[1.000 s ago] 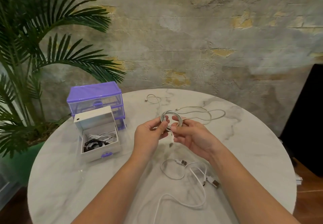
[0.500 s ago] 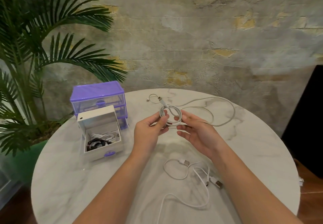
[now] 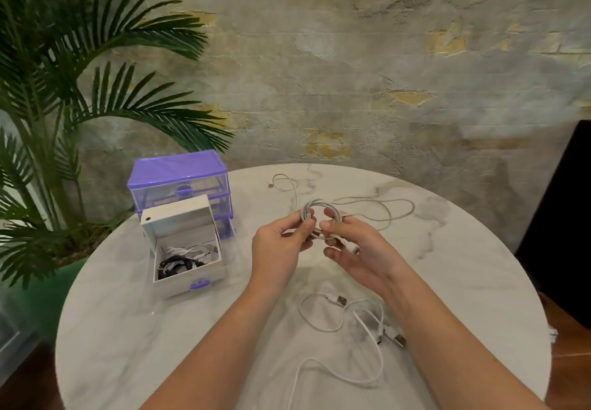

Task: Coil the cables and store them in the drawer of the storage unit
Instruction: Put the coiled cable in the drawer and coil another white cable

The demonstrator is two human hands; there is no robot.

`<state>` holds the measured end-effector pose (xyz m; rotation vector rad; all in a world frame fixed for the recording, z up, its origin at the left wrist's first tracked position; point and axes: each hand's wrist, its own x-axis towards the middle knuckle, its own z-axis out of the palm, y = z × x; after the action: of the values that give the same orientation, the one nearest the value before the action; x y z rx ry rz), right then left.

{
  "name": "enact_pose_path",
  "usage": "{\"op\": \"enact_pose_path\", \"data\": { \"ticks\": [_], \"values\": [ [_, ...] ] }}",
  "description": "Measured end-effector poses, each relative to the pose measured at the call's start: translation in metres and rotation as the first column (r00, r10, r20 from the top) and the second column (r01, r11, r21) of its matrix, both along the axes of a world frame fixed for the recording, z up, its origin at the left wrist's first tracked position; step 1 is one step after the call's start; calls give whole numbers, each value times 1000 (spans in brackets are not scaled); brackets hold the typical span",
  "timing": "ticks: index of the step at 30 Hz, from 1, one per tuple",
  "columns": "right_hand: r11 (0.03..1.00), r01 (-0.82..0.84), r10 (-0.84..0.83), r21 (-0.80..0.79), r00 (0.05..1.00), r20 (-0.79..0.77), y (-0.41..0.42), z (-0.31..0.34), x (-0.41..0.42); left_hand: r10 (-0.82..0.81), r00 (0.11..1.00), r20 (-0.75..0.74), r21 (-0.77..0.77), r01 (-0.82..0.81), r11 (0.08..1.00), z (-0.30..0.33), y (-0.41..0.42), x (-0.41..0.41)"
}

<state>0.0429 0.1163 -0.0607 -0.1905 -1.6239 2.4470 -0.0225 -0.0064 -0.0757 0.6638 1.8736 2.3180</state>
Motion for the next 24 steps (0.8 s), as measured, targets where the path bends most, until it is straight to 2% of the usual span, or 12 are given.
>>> {"op": "enact_pose_path", "data": {
  "ticks": [5, 8, 9, 11, 15, 19, 24],
  "values": [
    [990, -41, 41, 136, 999, 3, 2, 1, 2, 36, 997, 72, 72, -42, 997, 5, -6, -6],
    [938, 71, -82, 339, 996, 17, 3, 0, 2, 78, 994, 77, 126, -87, 988, 10, -11, -10],
    [884, 140, -159, 446, 987, 5, 4, 0, 1, 92, 993, 78, 145, -103, 984, 11, -12, -11],
    [716, 276, -307, 641, 949, -65, 10, -4, -2, 107, 989, 103, 203, -126, 971, 14, -15, -14],
    [421, 354, -507, 835, 855, -107, 37, -18, -7, 115, 977, 182, 358, -175, 917, 21, -26, -27],
    [311, 354, -649, 882, 757, -74, 62, -27, -5, 141, 970, 197, 420, -213, 882, 23, -34, -34],
    [231, 329, -718, 915, 693, -68, 74, -35, -3, 173, 964, 201, 455, -248, 855, 25, -37, -35]
  ]
}}
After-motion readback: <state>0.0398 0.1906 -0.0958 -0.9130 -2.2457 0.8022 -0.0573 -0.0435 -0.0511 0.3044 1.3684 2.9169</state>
